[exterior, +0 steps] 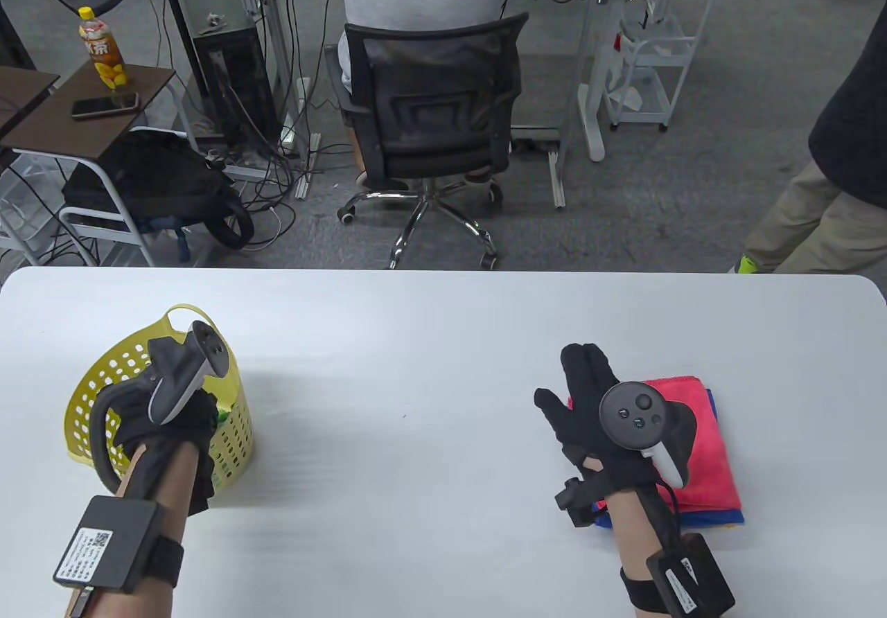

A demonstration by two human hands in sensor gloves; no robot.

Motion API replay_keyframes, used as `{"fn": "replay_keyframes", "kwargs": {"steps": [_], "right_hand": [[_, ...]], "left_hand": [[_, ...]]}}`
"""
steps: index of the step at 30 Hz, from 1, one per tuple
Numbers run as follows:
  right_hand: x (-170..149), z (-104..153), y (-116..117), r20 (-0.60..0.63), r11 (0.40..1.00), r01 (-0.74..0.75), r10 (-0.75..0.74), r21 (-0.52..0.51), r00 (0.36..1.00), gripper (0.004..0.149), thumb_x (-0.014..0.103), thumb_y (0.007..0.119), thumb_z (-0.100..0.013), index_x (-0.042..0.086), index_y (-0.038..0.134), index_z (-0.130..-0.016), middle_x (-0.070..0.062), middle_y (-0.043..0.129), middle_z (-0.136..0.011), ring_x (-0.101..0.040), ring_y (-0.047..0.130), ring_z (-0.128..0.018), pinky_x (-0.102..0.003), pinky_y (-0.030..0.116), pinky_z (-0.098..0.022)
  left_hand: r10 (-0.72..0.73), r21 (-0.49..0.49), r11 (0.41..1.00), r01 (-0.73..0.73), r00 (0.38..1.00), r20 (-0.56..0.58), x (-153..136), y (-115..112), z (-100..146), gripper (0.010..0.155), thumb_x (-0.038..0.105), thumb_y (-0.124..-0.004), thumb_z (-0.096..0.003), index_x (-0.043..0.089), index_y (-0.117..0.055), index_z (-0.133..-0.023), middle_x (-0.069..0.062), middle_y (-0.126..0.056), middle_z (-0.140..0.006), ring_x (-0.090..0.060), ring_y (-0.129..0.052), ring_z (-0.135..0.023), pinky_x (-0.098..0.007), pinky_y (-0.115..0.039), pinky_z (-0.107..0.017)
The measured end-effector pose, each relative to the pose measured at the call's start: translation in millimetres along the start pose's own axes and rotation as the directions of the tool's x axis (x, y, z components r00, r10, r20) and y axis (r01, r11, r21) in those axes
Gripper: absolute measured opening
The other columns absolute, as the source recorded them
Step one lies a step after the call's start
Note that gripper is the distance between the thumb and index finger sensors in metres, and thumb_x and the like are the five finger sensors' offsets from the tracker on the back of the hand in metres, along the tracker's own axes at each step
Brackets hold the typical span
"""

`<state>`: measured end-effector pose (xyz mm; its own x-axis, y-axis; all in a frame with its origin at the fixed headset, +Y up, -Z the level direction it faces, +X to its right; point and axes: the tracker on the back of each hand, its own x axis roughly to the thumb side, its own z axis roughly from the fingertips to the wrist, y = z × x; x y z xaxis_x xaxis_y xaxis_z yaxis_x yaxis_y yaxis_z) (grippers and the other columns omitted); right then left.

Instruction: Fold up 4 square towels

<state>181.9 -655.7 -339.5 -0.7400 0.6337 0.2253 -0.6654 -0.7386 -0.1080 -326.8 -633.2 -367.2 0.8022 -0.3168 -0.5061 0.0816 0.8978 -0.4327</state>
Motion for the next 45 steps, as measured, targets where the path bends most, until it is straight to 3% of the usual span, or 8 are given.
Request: {"fn": "replay_keyframes", "kwargs": {"steps": [6, 14, 18, 23, 29, 32, 38, 45], "right_hand": [[-1, 0, -7, 0.020, 0.999, 0.050, -0.050, -0.008, 0.999, 0.078, 0.043, 0.075, -0.053, 0.002, 0.046, -0.112, -0.041, 0.039, -0.113, -0.061, 0.055, -0.096, -0.080, 0.043, -0.062], [-1, -4, 6, 0.057, 0.994, 0.066, -0.071, 0.086, 0.996, 0.077, 0.043, 0.075, -0.053, 0.002, 0.047, -0.112, -0.041, 0.038, -0.113, -0.061, 0.056, -0.096, -0.080, 0.043, -0.062], [0, -4, 8, 0.063, 0.993, 0.066, -0.072, 0.099, 0.995, 0.077, 0.043, 0.076, -0.053, 0.001, 0.047, -0.112, -0.041, 0.038, -0.113, -0.061, 0.056, -0.096, -0.080, 0.043, -0.062], [0, -4, 9, 0.064, 0.993, 0.059, -0.065, 0.100, 0.996, 0.077, 0.043, 0.076, -0.053, 0.001, 0.048, -0.112, -0.041, 0.038, -0.113, -0.061, 0.056, -0.096, -0.080, 0.043, -0.062], [0, -4, 9, 0.061, 0.993, 0.058, -0.064, 0.100, 0.996, 0.077, 0.042, 0.076, -0.052, 0.001, 0.048, -0.112, -0.041, 0.038, -0.113, -0.061, 0.056, -0.096, -0.080, 0.042, -0.062], [0, -4, 9, 0.064, 0.993, 0.066, -0.072, 0.098, 0.995, 0.077, 0.043, 0.075, -0.053, 0.001, 0.048, -0.111, -0.041, 0.038, -0.113, -0.061, 0.056, -0.096, -0.080, 0.042, -0.062], [5, -1, 7, 0.079, 0.994, 0.059, -0.067, 0.097, 0.995, 0.077, 0.042, 0.076, -0.053, 0.001, 0.049, -0.111, -0.041, 0.039, -0.113, -0.061, 0.057, -0.096, -0.080, 0.042, -0.062], [7, -1, 8, 0.087, 0.993, 0.062, -0.071, 0.098, 0.994, 0.077, 0.042, 0.076, -0.053, 0.001, 0.049, -0.111, -0.041, 0.039, -0.113, -0.061, 0.056, -0.096, -0.081, 0.042, -0.062]], "left_hand": [[-0.018, -0.345, 0.938, 0.023, 1.000, 0.017, -7, -35, -31, 0.073, 0.056, -0.088, -0.0398, 0.032, -0.076, -0.107, 0.000, -0.083, -0.112, -0.032, -0.075, -0.111, -0.059, -0.047, -0.087], [-0.101, -0.455, 0.884, 0.110, 0.994, 0.045, -14, -63, -33, 0.080, 0.066, -0.078, -0.0377, 0.033, -0.070, -0.110, -0.008, -0.082, -0.114, -0.031, -0.070, -0.114, -0.060, -0.042, -0.086], [-0.232, -0.458, 0.859, 0.230, 0.971, 0.052, -9, -86, -38, 0.071, 0.056, -0.086, -0.0389, 0.029, -0.079, -0.104, 0.004, -0.098, -0.098, -0.024, -0.087, -0.104, -0.057, -0.045, -0.087], [-0.242, -0.382, 0.893, 0.239, 0.970, 0.041, -10, -78, -39, 0.040, 0.043, -0.087, -0.0449, 0.034, -0.096, -0.083, 0.009, -0.108, -0.077, -0.017, -0.095, -0.092, -0.056, -0.046, -0.087], [-0.180, -0.398, 0.898, 0.189, 0.982, 0.062, -14, -78, -41, 0.041, 0.040, -0.080, -0.0459, 0.031, -0.090, -0.084, 0.008, -0.105, -0.073, -0.017, -0.091, -0.094, -0.053, -0.045, -0.088], [-0.204, -0.414, 0.885, 0.214, 0.977, 0.070, -13, -83, -39, 0.084, 0.064, -0.084, -0.0314, 0.029, -0.074, -0.107, -0.001, -0.086, -0.109, -0.026, -0.066, -0.114, -0.055, -0.038, -0.088], [-0.187, -0.498, 0.843, 0.206, 0.978, 0.088, -3, -92, -40, 0.059, 0.048, -0.097, -0.0327, 0.026, -0.099, -0.088, 0.004, -0.115, -0.074, -0.019, -0.101, -0.086, -0.055, -0.048, -0.085], [-0.161, -0.414, 0.891, 0.187, 0.982, 0.097, -5, -84, -44, 0.043, 0.039, -0.088, -0.0402, 0.028, -0.100, -0.080, 0.004, -0.111, -0.071, -0.020, -0.097, -0.086, -0.055, -0.048, -0.086]]}}
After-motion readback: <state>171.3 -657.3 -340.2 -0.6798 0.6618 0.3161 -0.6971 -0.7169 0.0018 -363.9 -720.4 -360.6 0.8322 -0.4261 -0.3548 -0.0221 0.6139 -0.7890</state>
